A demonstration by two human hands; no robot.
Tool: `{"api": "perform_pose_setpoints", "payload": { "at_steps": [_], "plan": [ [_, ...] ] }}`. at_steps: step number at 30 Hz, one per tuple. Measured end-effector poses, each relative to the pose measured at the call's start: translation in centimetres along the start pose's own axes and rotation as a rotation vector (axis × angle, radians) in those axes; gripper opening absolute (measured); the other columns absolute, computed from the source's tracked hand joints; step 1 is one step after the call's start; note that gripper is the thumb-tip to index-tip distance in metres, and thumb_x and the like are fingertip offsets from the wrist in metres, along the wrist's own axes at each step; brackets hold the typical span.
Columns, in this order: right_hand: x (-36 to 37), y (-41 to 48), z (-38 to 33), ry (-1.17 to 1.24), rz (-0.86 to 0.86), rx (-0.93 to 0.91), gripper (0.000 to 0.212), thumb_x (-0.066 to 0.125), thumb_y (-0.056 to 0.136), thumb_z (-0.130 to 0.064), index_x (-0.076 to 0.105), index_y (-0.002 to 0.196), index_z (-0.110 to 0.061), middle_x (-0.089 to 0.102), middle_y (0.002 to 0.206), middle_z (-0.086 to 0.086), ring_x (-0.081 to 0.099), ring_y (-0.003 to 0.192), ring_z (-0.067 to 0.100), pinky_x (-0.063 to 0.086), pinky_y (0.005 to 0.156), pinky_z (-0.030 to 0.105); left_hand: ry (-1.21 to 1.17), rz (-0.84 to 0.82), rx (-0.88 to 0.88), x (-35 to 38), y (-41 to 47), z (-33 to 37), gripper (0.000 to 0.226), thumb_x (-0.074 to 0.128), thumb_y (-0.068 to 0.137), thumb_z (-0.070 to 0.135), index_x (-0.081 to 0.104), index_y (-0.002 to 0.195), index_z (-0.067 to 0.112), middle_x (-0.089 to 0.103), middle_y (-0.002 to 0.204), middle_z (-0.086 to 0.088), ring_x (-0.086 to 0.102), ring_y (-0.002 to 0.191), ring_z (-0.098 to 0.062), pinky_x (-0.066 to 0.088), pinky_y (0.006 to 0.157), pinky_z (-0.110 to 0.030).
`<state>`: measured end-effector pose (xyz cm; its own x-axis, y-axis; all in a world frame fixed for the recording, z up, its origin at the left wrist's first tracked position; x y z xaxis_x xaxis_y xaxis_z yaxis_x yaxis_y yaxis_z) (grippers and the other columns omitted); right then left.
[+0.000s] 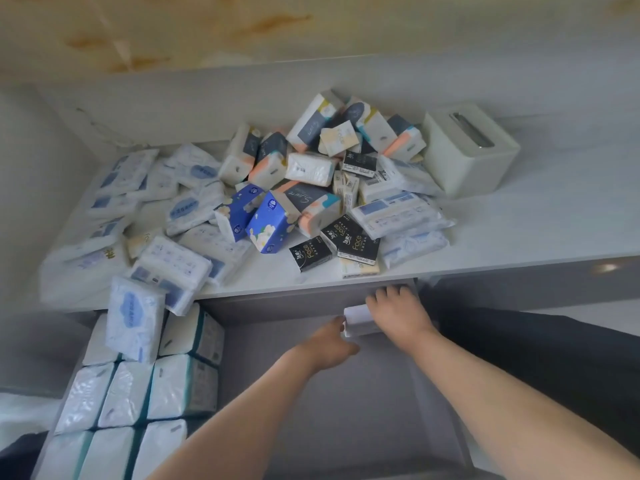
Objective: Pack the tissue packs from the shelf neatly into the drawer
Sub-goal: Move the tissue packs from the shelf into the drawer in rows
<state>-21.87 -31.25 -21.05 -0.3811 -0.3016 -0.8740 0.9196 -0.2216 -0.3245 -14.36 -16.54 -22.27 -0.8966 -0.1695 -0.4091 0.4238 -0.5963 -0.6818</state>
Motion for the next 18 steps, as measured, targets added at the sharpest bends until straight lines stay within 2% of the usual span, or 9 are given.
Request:
{"api": "perform_pose_setpoints", "payload": {
  "at_steps": [1, 3, 5, 8, 11, 13, 15, 17, 18],
  "plan": [
    [0.1, -0.1, 0.1, 0.026, 0.050, -0.018, 0.040, 0.086, 0.040, -0.007, 0.063, 0.072, -0.015, 0.059, 0.067, 0.008, 0.058, 0.052, 0.028, 0.041, 0.044, 0.031, -0.039, 0.002, 0.002, 0.3, 0.3, 0.3, 0.066, 0.065, 0.084, 0.030, 0.036, 0.144, 0.022, 0.052, 0.132, 0.005, 0.054, 0.117, -0.017, 0.044, 0.101, -0.032],
    [0.1, -0.6, 0.4, 0.091, 0.009, -0.074, 0.031, 0.080, 0.060, -0.002, 0.066, 0.086, -0.009, 0.060, 0.084, 0.011, 0.063, 0.064, 0.031, 0.042, 0.046, 0.033, -0.106, 0.021, 0.001, 0.5, 0.9, 1.0, 0.067, 0.066, 0.078, 0.035, 0.040, 0.139, 0.021, 0.054, 0.129, 0.005, 0.055, 0.114, -0.017, 0.046, 0.099, -0.035],
    [0.7, -0.9, 0.1, 0.144, -0.080, -0.121, 0.030, 0.058, 0.084, 0.004, 0.063, 0.112, -0.005, 0.058, 0.111, 0.014, 0.064, 0.097, 0.035, 0.047, 0.067, 0.039, -0.151, 0.037, 0.007, 0.2, 1.3, 1.5, 0.065, 0.068, 0.077, 0.033, 0.043, 0.136, 0.019, 0.056, 0.129, 0.002, 0.055, 0.114, -0.017, 0.046, 0.097, -0.033],
    [1.2, -1.4, -0.3, 0.272, -0.184, -0.026, 0.043, 0.052, 0.088, 0.004, 0.053, 0.129, -0.007, 0.052, 0.126, 0.013, 0.054, 0.118, 0.034, 0.047, 0.088, 0.042, -0.136, 0.018, 0.004, -0.3, 1.2, 1.8, 0.068, 0.067, 0.075, 0.033, 0.045, 0.137, 0.019, 0.058, 0.127, 0.002, 0.055, 0.114, -0.016, 0.045, 0.100, -0.033],
    [0.2, -1.6, -0.8, 0.406, -0.268, 0.023, 0.045, 0.051, 0.088, 0.003, 0.053, 0.130, -0.010, 0.053, 0.127, 0.011, 0.057, 0.117, 0.033, 0.048, 0.087, 0.039, 0.000, 0.022, 0.010, -1.1, 0.4, 1.6, 0.062, 0.063, 0.085, 0.031, 0.040, 0.141, 0.017, 0.054, 0.133, -0.001, 0.053, 0.120, -0.021, 0.043, 0.103, -0.035],
    [-1.0, -1.8, -1.1, 0.451, -0.306, 0.015, 0.042, 0.051, 0.088, 0.002, 0.058, 0.127, -0.012, 0.058, 0.125, 0.011, 0.061, 0.110, 0.034, 0.051, 0.083, 0.035, 0.111, 0.054, 0.030, -1.8, -0.7, 1.8, 0.060, 0.058, 0.091, 0.030, 0.036, 0.145, 0.017, 0.050, 0.139, -0.004, 0.051, 0.125, -0.023, 0.042, 0.102, -0.032],
    [-2.8, -1.8, -1.5, 0.510, -0.303, -0.001, 0.039, 0.051, 0.090, -0.005, 0.060, 0.127, -0.016, 0.060, 0.126, 0.010, 0.062, 0.110, 0.033, 0.053, 0.086, 0.035, 0.160, 0.092, 0.074, -2.8, -2.2, 2.2, 0.061, 0.056, 0.092, 0.029, 0.034, 0.148, 0.018, 0.049, 0.143, -0.002, 0.050, 0.127, -0.022, 0.042, 0.101, -0.029],
    [-5.5, -1.5, -2.2, 0.588, -0.233, -0.016, 0.033, 0.051, 0.094, -0.017, 0.061, 0.125, -0.018, 0.061, 0.125, 0.010, 0.061, 0.112, 0.032, 0.052, 0.088, 0.036, 0.170, 0.160, 0.103, -4.3, -4.1, 2.3, 0.053, 0.055, 0.091, 0.030, 0.044, 0.142, 0.023, 0.056, 0.137, 0.003, 0.055, 0.121, -0.018, 0.044, 0.098, -0.027],
    [-7.1, -1.3, -2.7, 0.635, -0.173, -0.029, 0.028, 0.052, 0.094, -0.021, 0.063, 0.119, -0.018, 0.064, 0.121, 0.010, 0.062, 0.110, 0.032, 0.052, 0.087, 0.035, 0.173, 0.204, 0.129, -5.2, -5.0, 2.3, 0.042, 0.054, 0.090, 0.030, 0.055, 0.131, 0.027, 0.062, 0.127, 0.005, 0.058, 0.115, -0.016, 0.046, 0.095, -0.027]
  ]
}}
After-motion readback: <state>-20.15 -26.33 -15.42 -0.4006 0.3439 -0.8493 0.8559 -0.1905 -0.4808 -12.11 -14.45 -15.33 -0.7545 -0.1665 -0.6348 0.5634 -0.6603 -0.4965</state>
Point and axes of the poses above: each hand's wrist, its own y-axis towards the middle knuckle, its own x-axis out of the palm, z = x × y, the point moved 1 cm from there along y, towards the middle knuckle
